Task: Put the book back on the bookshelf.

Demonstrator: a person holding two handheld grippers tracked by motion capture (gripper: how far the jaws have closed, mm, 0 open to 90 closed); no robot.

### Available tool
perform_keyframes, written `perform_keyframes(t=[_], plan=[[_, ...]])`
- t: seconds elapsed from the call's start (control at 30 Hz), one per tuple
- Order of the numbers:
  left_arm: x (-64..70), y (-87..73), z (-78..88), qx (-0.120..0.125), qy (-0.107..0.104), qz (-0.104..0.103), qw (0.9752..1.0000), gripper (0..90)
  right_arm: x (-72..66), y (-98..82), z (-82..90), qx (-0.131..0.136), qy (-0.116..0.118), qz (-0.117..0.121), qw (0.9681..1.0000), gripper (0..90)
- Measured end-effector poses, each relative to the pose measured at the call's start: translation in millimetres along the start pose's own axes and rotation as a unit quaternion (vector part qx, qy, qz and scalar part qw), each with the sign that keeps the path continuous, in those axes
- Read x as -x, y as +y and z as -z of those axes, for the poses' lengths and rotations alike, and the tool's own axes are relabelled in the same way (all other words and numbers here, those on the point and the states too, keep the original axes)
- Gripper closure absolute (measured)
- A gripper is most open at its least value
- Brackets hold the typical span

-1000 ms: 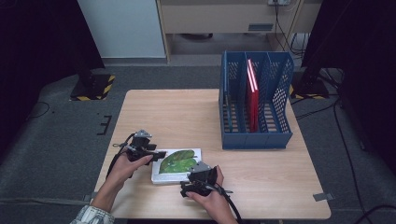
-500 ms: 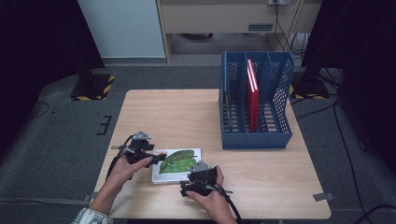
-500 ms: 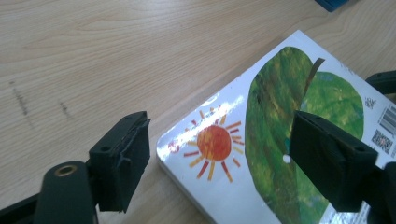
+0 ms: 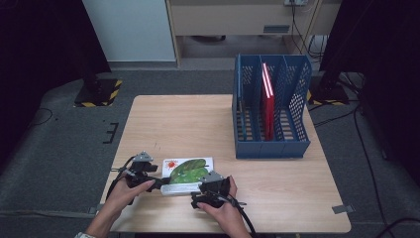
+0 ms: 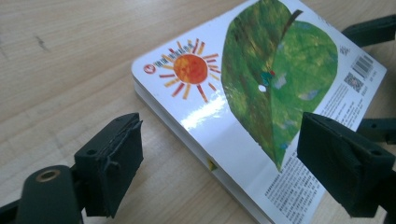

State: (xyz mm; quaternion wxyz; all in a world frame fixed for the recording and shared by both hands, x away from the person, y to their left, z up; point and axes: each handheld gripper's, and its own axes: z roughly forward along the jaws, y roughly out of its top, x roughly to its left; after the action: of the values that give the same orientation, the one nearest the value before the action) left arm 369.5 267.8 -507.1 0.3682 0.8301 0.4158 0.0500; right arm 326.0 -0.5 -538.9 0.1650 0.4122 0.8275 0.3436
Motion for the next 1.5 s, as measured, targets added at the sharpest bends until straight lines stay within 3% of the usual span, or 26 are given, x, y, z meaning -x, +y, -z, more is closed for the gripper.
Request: perform_keyframes(t=[0.17, 0.43, 0.77, 1.13, 1.5], plan=[[0.8, -2.4, -5.7, -0.011, -0.005, -0.006, 0.9999, 13.4, 0.0, 0.1, -0.1, 0.0, 0.0, 0.0, 1.0, 0.6], [-0.7, -5.9, -11.1, -0.016, -0.028, 0.011, 0.9994, 13.6, -0.3, 0.3, -0.1, -0.001, 0.0, -0.002, 1.0, 0.6], [4.2, -4.1, -15.4, -0.02, -0.041, 0.001, 0.9989, 13.0, -0.3, 0.4, -0.2, -0.001, 0.0, -0.003, 1.0, 0.6], [3.4, 0.3, -11.2, -0.002, -0.059, 0.01, 0.9982, 21.1, 0.1, 0.8, -0.5, 0.0, -0.001, -0.004, 1.0, 1.0], [1.3, 1.3, -11.9, -0.001, -0.058, 0.01, 0.9983, 23.8, 2.8, -0.7, 1.4, 0.003, 0.009, -0.002, 1.0, 2.0]])
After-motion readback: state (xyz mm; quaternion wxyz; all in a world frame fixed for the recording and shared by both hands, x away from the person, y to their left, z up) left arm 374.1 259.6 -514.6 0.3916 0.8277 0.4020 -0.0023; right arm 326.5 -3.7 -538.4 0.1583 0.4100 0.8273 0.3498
